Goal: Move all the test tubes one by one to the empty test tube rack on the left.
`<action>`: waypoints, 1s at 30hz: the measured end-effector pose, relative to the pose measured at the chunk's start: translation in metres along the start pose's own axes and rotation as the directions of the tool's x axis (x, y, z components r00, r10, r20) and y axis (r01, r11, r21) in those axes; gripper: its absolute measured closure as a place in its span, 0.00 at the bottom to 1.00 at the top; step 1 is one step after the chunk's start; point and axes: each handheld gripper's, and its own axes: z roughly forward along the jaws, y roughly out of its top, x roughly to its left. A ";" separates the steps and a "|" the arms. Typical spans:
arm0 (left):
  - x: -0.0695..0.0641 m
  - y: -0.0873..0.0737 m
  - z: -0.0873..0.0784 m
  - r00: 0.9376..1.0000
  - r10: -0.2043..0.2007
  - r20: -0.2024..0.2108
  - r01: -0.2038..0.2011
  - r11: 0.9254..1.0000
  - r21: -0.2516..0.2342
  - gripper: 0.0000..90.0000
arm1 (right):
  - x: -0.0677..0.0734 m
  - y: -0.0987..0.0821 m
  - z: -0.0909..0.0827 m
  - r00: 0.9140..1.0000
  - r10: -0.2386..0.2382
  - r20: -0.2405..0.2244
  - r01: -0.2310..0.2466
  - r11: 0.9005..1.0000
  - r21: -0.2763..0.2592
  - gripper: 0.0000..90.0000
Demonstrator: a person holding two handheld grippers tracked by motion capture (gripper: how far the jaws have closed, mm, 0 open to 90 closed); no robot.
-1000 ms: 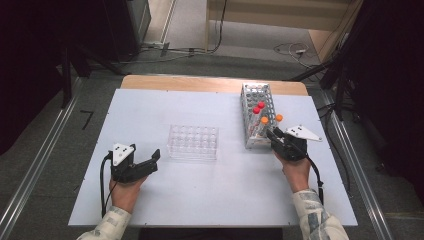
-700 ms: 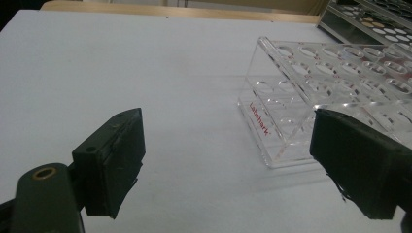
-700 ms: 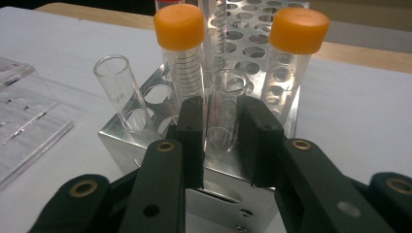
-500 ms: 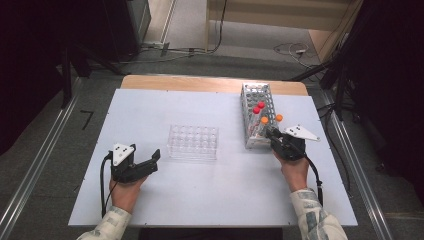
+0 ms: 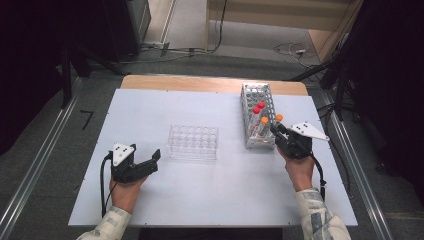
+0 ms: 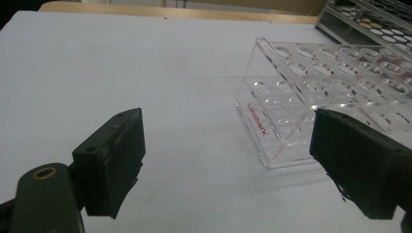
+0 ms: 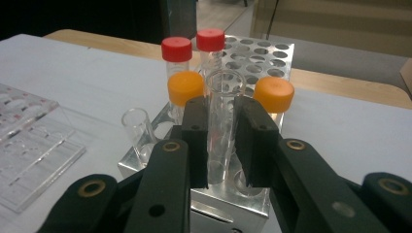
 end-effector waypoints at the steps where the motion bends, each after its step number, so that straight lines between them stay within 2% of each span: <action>1: 0.000 0.000 0.000 1.000 0.000 0.000 0.000 1.000 0.000 0.15 | 0.000 0.001 -0.002 1.000 -0.002 0.001 0.002 1.000 -0.004 0.81; 12: -0.001 0.000 -0.002 1.000 0.012 0.000 -0.012 1.000 -0.002 0.15 | 0.004 0.014 -0.023 1.000 -0.003 -0.027 0.001 0.998 -0.055 0.81; 22: -0.005 0.001 -0.004 1.000 0.020 0.010 -0.020 1.000 -0.014 0.16 | 0.017 0.007 -0.034 0.996 -0.061 -0.067 0.060 0.998 -0.014 0.81; 30: -0.013 0.004 -0.005 0.999 0.022 0.040 -0.021 1.000 -0.023 0.17 | 0.026 -0.001 -0.036 0.992 -0.075 -0.106 0.076 0.997 0.006 0.81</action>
